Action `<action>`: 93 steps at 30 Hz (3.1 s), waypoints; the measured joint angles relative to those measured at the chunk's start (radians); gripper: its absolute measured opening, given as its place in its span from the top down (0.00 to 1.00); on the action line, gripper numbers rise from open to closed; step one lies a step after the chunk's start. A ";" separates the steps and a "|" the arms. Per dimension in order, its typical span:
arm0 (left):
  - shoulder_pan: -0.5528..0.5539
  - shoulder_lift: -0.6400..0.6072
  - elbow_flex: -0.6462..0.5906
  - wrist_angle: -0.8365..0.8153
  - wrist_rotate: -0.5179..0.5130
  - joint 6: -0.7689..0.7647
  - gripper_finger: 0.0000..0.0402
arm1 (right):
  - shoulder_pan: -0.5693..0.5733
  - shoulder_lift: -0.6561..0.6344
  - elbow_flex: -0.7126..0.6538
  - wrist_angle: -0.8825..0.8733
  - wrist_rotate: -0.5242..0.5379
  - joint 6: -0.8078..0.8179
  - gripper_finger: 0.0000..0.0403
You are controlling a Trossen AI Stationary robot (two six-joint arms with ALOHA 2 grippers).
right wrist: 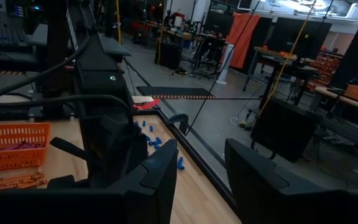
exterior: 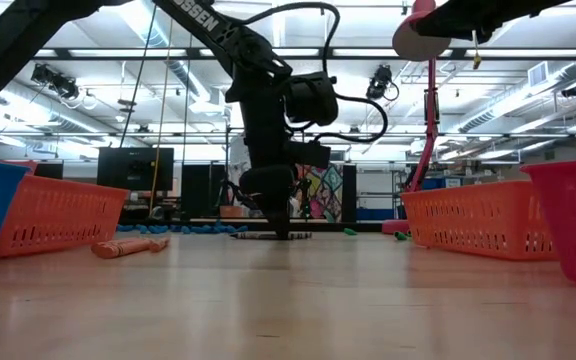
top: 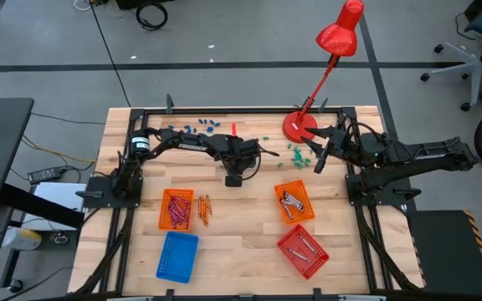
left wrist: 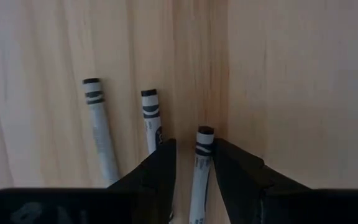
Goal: Sort crayons
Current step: Put the black crayon into the right orange bin
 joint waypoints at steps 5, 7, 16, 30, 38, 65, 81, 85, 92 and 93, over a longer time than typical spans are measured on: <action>-0.012 0.000 0.001 -0.013 -0.004 0.010 0.70 | 0.000 0.000 0.000 0.000 0.000 0.000 0.65; -0.019 0.000 0.001 -0.034 -0.007 0.025 0.70 | 0.000 0.000 0.000 0.000 -0.001 0.000 0.65; -0.020 -0.001 0.003 -0.144 0.015 -0.003 0.70 | 0.000 0.000 0.000 0.000 -0.003 0.004 0.65; -0.012 -0.002 0.001 -0.177 0.064 0.021 0.91 | 0.000 0.000 0.000 0.007 -0.003 0.000 0.65; -0.034 -0.003 -0.003 -0.139 0.047 0.029 0.94 | 0.000 0.000 0.000 0.006 -0.002 -0.003 0.65; -0.272 0.001 -0.003 0.300 -0.489 0.240 0.91 | 0.000 0.000 0.000 0.006 0.009 -0.003 0.65; -0.359 0.035 0.000 0.803 -0.230 0.646 0.91 | 0.000 0.000 0.000 0.006 0.008 -0.003 0.65; -0.359 0.074 0.000 0.901 -0.167 0.768 0.91 | -0.002 0.000 0.000 0.006 0.008 -0.003 0.65; -0.359 0.129 0.000 0.944 -0.160 0.873 0.85 | -0.002 0.000 0.000 0.006 0.008 -0.003 0.65; -0.359 0.130 0.000 0.942 -0.160 0.876 0.83 | -0.002 0.000 0.000 0.006 0.008 -0.003 0.65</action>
